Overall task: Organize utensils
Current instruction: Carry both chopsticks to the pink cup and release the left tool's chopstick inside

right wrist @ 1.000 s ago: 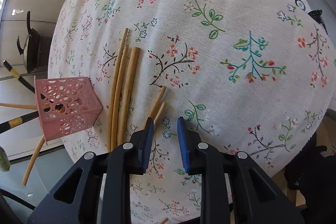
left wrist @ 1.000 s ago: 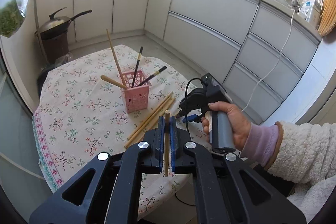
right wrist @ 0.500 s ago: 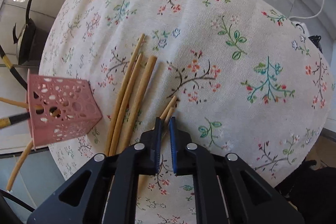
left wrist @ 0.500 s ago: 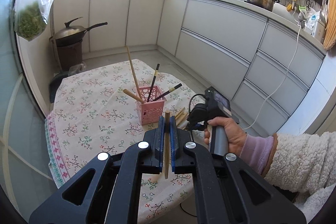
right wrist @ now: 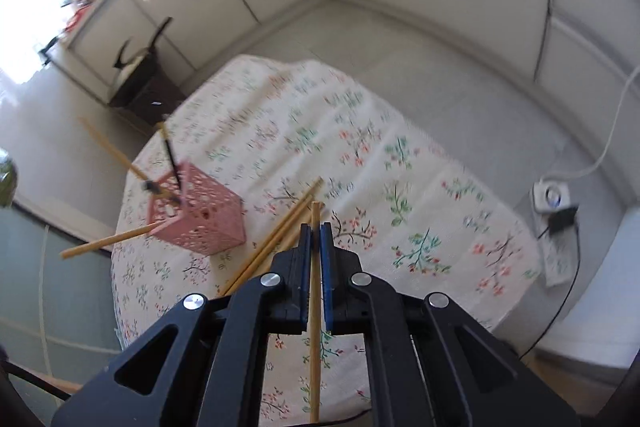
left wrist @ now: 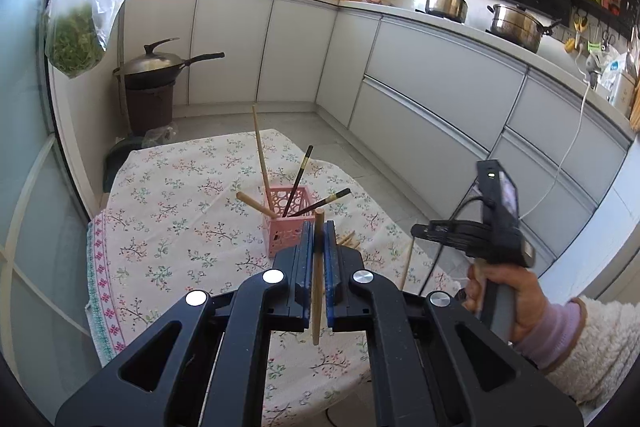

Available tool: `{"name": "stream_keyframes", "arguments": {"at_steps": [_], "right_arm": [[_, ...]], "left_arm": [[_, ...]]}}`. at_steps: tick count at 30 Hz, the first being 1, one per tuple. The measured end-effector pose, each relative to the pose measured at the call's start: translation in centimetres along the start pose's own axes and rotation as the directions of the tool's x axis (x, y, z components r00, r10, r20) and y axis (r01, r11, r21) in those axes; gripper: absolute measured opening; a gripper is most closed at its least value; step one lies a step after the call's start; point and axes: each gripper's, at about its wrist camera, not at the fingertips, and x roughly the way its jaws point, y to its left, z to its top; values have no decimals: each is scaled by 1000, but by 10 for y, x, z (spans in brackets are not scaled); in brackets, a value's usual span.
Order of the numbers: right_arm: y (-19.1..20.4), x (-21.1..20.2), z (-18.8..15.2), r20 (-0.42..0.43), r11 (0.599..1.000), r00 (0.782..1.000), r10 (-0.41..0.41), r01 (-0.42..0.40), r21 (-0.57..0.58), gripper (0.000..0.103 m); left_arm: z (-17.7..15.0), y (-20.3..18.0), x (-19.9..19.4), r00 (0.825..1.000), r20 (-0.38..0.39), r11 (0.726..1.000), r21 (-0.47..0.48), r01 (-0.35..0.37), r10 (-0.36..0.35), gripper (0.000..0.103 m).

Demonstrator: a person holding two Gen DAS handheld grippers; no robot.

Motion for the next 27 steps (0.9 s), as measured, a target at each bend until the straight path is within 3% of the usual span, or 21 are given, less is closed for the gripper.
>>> {"name": "stream_keyframes", "arguments": {"at_steps": [12, 20, 27], "right_arm": [[14, -98, 20, 150, 992, 983, 101, -87, -96, 5], [20, -146, 68, 251, 986, 954, 164, -148, -81, 5], [29, -162, 107, 298, 979, 932, 205, -194, -68, 5]], "left_arm": [[44, -17, -8, 995, 100, 999, -38, -28, 32, 4], [100, -19, -3, 979, 194, 997, -68, -43, 56, 4], [132, -12, 18, 966, 239, 991, -110, -76, 100, 4]]}}
